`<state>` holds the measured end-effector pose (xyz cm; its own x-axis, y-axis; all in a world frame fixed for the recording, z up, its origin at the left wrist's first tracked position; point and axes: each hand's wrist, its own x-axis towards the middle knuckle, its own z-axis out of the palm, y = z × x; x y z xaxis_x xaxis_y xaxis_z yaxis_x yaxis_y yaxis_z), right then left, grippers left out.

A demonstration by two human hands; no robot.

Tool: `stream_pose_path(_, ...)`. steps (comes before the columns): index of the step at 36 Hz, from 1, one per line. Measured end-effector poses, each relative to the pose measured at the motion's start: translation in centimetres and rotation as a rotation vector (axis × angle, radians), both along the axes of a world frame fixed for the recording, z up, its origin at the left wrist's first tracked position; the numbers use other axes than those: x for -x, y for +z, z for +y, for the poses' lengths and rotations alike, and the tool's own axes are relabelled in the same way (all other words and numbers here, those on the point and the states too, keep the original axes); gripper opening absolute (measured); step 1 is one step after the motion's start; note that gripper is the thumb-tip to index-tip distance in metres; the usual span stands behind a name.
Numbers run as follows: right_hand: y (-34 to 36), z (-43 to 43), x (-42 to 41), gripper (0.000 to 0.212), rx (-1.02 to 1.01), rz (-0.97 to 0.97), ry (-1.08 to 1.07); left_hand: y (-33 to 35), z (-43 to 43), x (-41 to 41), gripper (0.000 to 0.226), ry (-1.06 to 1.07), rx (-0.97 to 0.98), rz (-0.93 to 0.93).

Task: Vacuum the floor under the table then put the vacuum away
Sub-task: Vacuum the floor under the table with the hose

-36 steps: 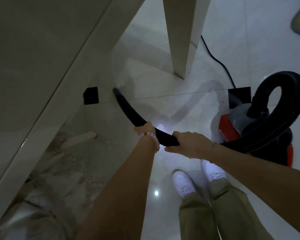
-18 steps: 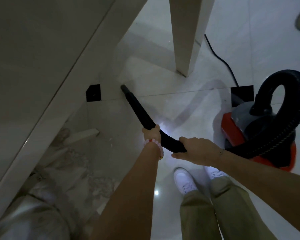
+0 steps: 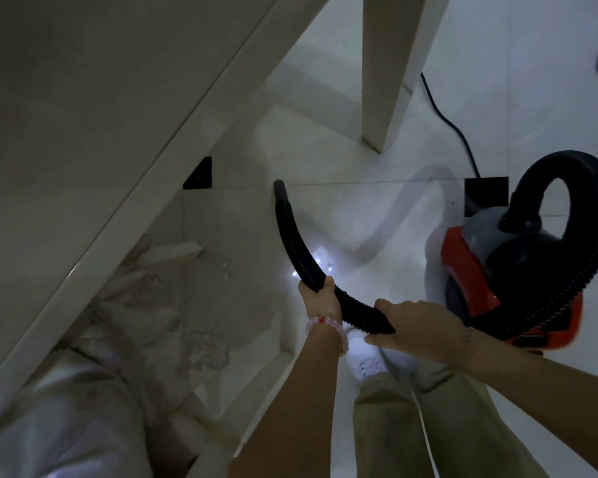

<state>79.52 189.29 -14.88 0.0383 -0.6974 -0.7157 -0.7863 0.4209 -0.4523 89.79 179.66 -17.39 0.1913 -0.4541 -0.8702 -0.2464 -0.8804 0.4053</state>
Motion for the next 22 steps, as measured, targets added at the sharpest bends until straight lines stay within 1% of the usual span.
stream_pose_path(2, 0.1, 0.4, 0.1, 0.047, 0.04, 0.004, 0.003, 0.5, 0.5, -0.1, 0.038, 0.033, 0.078, 0.021)
stream_pose_path(4, 0.2, 0.7, 0.3, 0.047, 0.063, 0.007, 0.017, 1.0, 1.1, -0.5, 0.045, 0.083, 0.114, 0.074)
stream_pose_path(7, 0.7, 1.2, 0.1, 0.048, 0.047, -0.025, 0.085, 1.5, 2.2, -1.5, 0.051, 0.145, 0.091, 0.093)
stream_pose_path(10, 0.9, 1.9, -0.5, 0.049, 0.019, -0.031, 0.135, 1.8, 3.6, -2.8, 0.045, 0.213, 0.049, 0.075)
stream_pose_path(11, 0.9, 2.2, -0.6, 0.05, 0.01, -0.028, 0.149, 1.9, 4.0, -3.0, 0.048, 0.248, 0.016, 0.087)
stream_pose_path(12, 0.9, 2.4, -0.8, 0.051, -0.002, -0.029, 0.162, 1.6, 4.6, -3.4, 0.057, 0.304, -0.03, 0.107)
stream_pose_path(14, 0.9, 2.8, -1.3, 0.052, -0.027, -0.033, 0.19, -1.4, 6.6, -5.0, 0.09, 0.381, -0.058, 0.078)
stream_pose_path(15, 1.0, 3.0, -1.5, 0.052, -0.035, -0.032, 0.208, -2.4, 7.0, -5.6, 0.092, 0.39, -0.092, 0.066)
stream_pose_path(16, 1.0, 3.1, -1.6, 0.052, -0.039, -0.032, 0.224, -1.7, 7.0, -5.9, 0.08, 0.414, -0.105, 0.065)
stream_pose_path(17, 1.0, 3.3, -1.8, 0.051, -0.039, -0.038, 0.236, 0.2, 6.5, -5.8, 0.061, 0.433, -0.122, 0.077)
stream_pose_path(18, 1.0, 3.4, -1.9, 0.052, -0.041, -0.046, 0.249, 1.7, 6.3, -5.8, 0.048, 0.461, -0.127, 0.096)
stream_pose_path(19, 1.0, 3.5, -1.9, 0.052, -0.043, -0.052, 0.262, 2.1, 6.5, -6.1, 0.044, 0.491, -0.12, 0.114)
stream_pose_path(22, 1.4, 3.6, -1.7, 0.05, -0.074, -0.07, 0.338, 2.2, 7.9, -7.7, 0.045, 0.533, -0.181, 0.136)
